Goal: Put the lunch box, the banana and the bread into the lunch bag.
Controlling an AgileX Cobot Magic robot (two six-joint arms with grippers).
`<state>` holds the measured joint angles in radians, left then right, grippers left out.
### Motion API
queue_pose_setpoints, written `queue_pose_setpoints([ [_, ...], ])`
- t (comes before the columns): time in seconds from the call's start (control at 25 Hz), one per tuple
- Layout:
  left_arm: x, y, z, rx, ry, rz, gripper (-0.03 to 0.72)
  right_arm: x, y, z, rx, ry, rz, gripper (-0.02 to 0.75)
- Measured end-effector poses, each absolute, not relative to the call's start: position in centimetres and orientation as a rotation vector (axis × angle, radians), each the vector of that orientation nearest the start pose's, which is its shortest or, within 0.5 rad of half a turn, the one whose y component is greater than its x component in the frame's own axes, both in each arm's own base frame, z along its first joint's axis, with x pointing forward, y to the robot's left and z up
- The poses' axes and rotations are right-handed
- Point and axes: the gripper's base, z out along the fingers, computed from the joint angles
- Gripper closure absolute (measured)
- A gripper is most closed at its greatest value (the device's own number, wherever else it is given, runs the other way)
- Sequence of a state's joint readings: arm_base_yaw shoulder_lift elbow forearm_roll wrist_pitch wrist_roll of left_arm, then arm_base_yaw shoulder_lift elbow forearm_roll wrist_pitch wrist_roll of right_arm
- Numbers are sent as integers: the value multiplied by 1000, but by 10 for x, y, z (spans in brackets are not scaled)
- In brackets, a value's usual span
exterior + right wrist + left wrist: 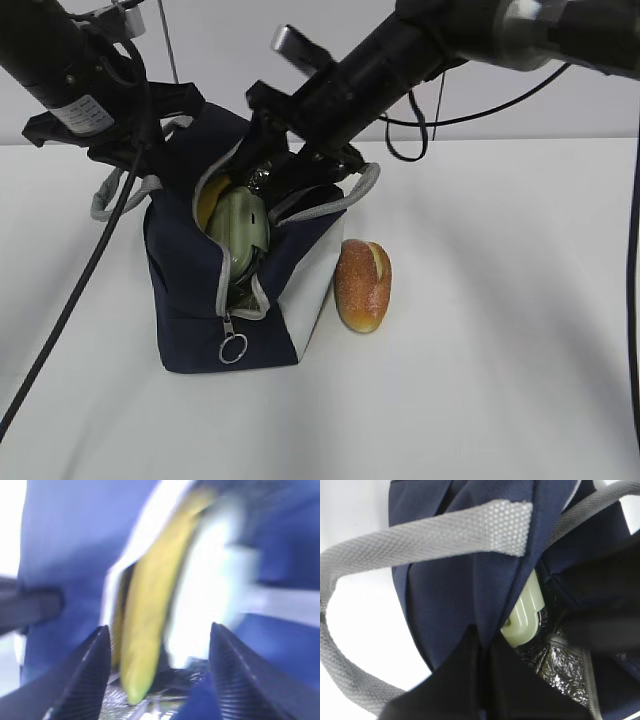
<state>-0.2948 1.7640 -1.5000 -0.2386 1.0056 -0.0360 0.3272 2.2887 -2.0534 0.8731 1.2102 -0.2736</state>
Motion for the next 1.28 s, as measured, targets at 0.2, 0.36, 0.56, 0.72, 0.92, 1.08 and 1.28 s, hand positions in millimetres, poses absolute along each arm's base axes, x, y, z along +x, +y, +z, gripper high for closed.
queue_pose_setpoints([
  [0.2,356,-127,288,235,2760,-400,688,451,187,256,-352,2658,1178,273],
  [0.36,356,-127,288,235,2757,-399,688,442,170,284,-320,2703,935,274],
  [0.56,356,-127,288,236,2757,-397,688,424,150,312,-318,2709,697,275],
  [0.72,356,-127,288,237,2757,-397,688,402,143,307,-308,2767,670,275],
  [0.92,356,-127,288,237,2757,-397,688,372,132,290,-252,2739,633,275],
  [1.08,356,-127,288,237,2757,-397,688,346,122,277,-208,2700,596,275],
  [1.28,356,-127,288,238,2757,-396,688,326,114,251,-175,2736,564,275],
])
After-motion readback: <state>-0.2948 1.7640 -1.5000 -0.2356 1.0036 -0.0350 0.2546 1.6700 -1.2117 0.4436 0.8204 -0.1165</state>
